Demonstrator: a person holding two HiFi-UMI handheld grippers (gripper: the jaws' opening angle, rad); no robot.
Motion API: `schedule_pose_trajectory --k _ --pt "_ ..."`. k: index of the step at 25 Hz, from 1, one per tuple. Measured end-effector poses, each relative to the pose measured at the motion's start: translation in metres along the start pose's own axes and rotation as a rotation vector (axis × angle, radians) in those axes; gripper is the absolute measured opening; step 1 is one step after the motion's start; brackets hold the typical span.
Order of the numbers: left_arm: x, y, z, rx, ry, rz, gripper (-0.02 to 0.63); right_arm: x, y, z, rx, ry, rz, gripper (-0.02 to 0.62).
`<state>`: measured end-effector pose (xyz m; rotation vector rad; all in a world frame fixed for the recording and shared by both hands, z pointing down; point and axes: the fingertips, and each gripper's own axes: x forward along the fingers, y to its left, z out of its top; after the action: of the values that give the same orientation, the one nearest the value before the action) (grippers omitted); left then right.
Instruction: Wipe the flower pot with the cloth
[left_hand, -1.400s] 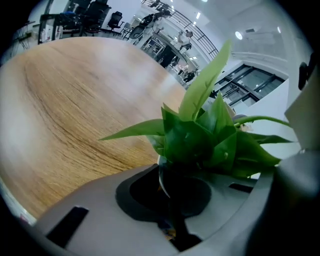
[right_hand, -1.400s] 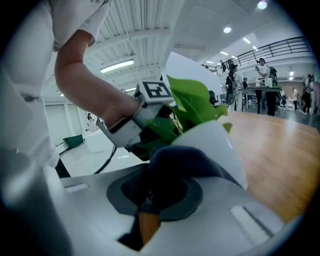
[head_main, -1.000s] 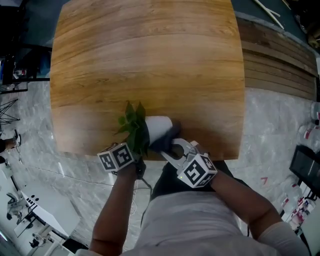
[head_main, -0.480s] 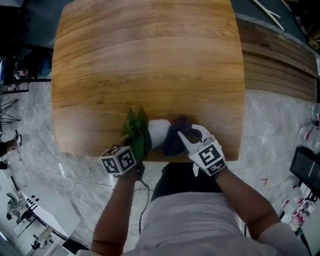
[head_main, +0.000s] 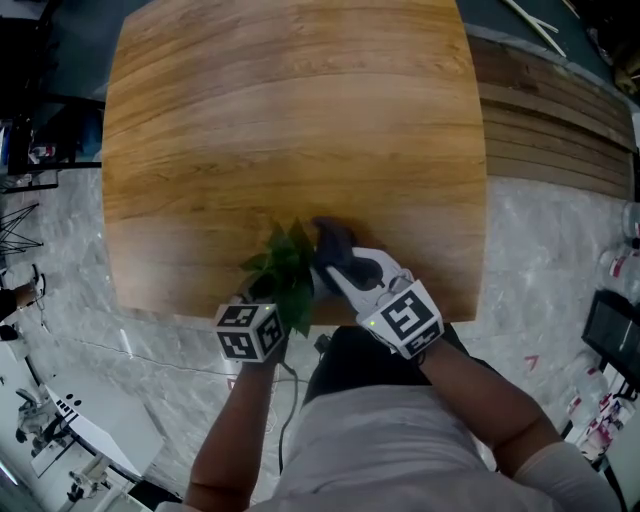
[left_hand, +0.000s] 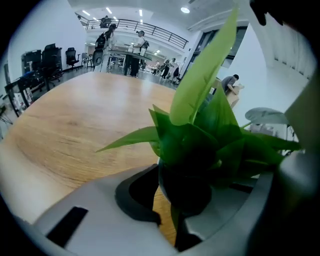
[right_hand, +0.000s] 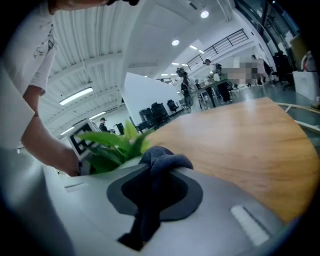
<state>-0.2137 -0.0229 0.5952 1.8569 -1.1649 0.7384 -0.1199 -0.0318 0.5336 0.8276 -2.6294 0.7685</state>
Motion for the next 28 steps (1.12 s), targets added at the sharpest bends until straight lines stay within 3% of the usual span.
schedule_pose_trajectory --k 3,5,10,12,14,18,20,22,25,28 --pt "-0.002 -0.001 0.001 0.018 -0.007 0.001 0.035 0.000 -0.046 -0.052 0.086 0.107 -0.113 0.032" --pt "-0.002 -0.004 0.000 0.039 -0.007 0.004 0.035 -0.001 -0.050 -0.055 0.118 0.116 -0.116 0.032" --pt "-0.004 -0.011 0.000 0.132 -0.015 0.023 0.035 0.004 0.007 0.023 0.044 -0.040 0.048 0.032" --pt "-0.005 -0.014 0.000 0.155 -0.019 0.025 0.035 0.003 0.020 0.036 0.024 -0.067 0.085 0.032" --pt "-0.006 -0.016 0.001 0.186 -0.032 0.026 0.035 0.004 0.010 0.024 0.014 -0.050 0.060 0.032" --pt "-0.007 -0.019 0.002 0.216 -0.048 0.034 0.035 0.010 -0.039 -0.041 0.011 0.101 -0.070 0.032" --pt "-0.006 -0.019 -0.001 0.168 -0.042 0.025 0.035 0.006 -0.046 -0.051 0.007 0.136 -0.092 0.032" --pt "-0.004 -0.018 -0.004 0.069 -0.040 0.001 0.034 -0.001 -0.034 -0.036 0.004 0.109 -0.075 0.032" --pt "-0.003 -0.011 -0.008 -0.069 -0.036 -0.016 0.034 -0.011 0.006 0.009 -0.018 0.013 0.023 0.032" --pt "-0.003 -0.009 -0.009 -0.121 -0.036 -0.018 0.032 -0.016 0.029 0.024 -0.056 -0.020 0.080 0.032"
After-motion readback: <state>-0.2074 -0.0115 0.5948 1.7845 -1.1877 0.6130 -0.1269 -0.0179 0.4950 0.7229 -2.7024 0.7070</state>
